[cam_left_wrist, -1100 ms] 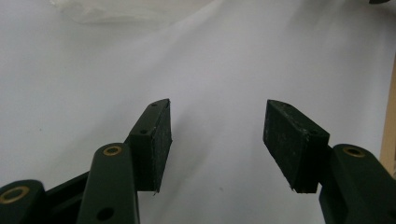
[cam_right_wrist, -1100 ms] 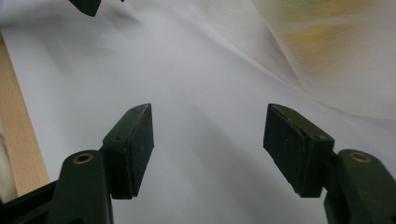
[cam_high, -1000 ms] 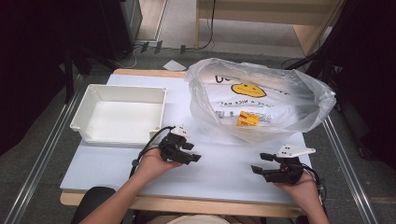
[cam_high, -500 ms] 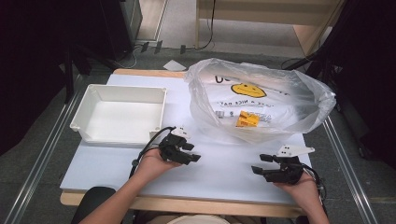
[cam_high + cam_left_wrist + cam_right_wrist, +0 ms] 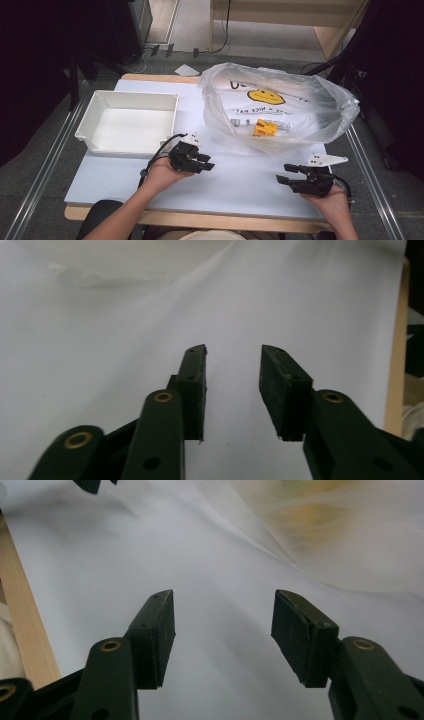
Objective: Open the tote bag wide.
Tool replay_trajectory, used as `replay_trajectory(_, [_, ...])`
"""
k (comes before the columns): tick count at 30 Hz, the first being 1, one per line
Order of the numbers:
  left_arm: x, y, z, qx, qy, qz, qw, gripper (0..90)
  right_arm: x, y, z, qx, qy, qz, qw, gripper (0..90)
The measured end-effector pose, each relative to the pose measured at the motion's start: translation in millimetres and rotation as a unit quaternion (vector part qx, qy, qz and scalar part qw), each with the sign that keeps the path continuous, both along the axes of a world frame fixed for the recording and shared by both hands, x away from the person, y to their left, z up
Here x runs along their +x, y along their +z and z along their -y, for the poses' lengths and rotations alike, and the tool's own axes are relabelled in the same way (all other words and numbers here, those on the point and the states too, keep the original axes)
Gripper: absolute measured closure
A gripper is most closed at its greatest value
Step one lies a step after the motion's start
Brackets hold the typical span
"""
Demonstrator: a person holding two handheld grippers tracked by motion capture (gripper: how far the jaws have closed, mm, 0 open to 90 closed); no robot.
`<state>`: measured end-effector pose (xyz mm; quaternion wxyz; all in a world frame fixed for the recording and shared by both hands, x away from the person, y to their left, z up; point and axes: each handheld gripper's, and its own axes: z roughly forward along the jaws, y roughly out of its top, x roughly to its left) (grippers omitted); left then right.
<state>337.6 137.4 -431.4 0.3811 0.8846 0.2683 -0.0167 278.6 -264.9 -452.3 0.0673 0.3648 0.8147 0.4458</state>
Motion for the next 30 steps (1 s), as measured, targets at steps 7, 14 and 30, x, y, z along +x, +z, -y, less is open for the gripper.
replay_trajectory(7, [-0.5, 17.4, 4.7, -0.011, -0.010, -0.008, 0.9999, 72.3, -3.5, 6.3, 34.6, 0.011, -0.046, -0.011, 0.9988, 53.3])
replay_trajectory(14, [-2.7, 42.5, 6.1, -0.012, -0.014, 0.008, 0.9998, 73.5, -0.8, 16.8, 60.0, 0.024, -0.064, -0.012, 0.9976, 68.1])
replay_trajectory(30, [-10.2, 104.4, -4.5, -0.020, -0.020, 0.042, 0.9987, 90.0, 35.3, 57.1, 114.7, 0.003, -0.106, 0.020, 0.9942, 90.0])
